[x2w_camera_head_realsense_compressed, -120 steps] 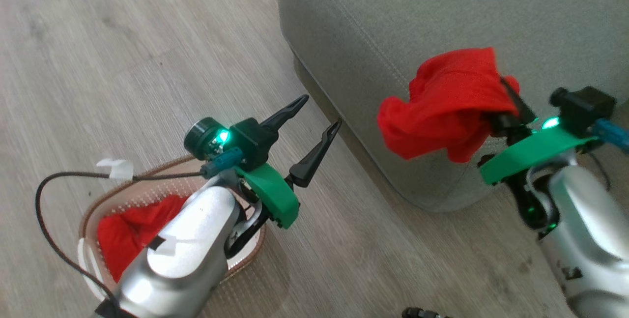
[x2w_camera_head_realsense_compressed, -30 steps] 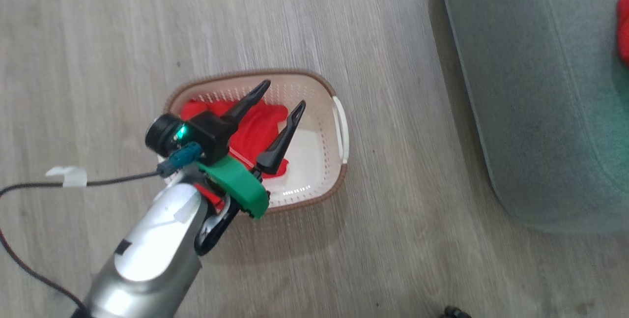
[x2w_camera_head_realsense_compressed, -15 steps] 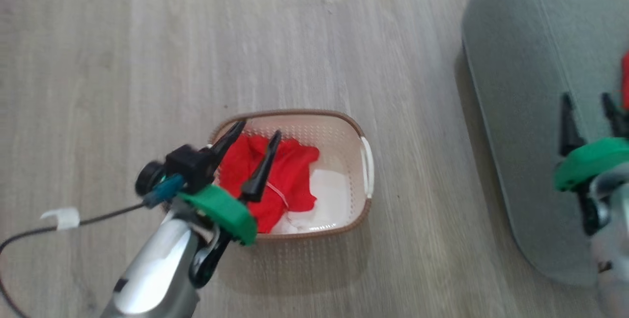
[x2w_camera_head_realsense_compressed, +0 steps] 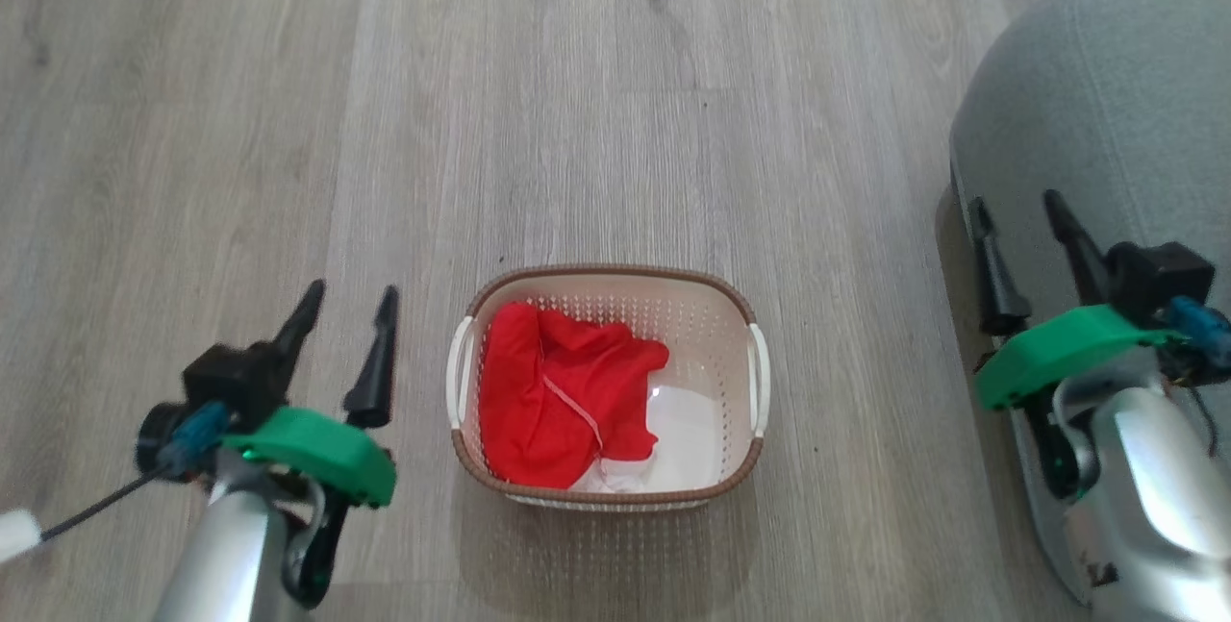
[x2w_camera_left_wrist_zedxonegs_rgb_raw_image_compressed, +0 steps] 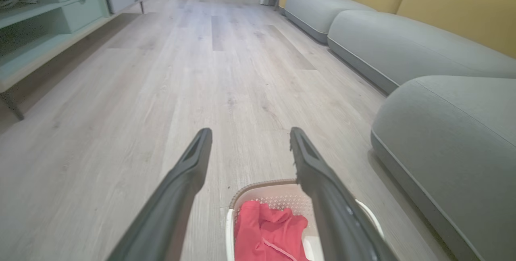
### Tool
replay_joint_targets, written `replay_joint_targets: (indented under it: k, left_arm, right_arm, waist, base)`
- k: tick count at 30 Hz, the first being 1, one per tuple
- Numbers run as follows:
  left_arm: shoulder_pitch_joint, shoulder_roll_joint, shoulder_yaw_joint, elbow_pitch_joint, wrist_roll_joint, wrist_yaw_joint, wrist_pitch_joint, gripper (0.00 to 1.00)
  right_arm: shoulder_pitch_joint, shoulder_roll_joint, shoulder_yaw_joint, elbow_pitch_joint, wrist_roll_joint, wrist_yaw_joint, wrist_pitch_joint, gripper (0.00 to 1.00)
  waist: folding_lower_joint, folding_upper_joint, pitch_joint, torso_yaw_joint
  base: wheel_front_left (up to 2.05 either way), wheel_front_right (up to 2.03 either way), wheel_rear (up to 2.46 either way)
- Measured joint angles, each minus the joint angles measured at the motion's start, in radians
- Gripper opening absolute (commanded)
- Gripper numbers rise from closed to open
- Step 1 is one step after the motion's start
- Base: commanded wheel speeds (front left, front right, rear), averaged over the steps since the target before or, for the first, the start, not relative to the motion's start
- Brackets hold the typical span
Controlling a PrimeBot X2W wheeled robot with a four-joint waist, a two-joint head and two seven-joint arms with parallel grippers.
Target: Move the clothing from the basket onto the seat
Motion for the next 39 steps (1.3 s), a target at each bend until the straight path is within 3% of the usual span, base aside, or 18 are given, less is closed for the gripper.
replay_joint_targets:
  k: [12, 39]
  left_arm:
    - [0.103, -0.049, 0.161, -0.047, 0.093, 0.001, 0.0, 1.0]
    - [0.176, -0.072, 0.179, -0.061, 0.126, 0.0, 0.0, 1.0]
  right_arm:
    - [0.083, 0.032, 0.072, -0.084, 0.012, 0.0, 0.0, 1.0]
    - [0.162, 0.065, 0.042, -0.092, -0.001, 0.0, 0.0, 1.0]
  waist:
    - [0.0, 0.0, -0.059, -0.017]
    - [0.0, 0.0, -0.096, -0.018]
  base:
    - [0.0, 0.0, 0.0]
    - [0.0, 0.0, 0.0]
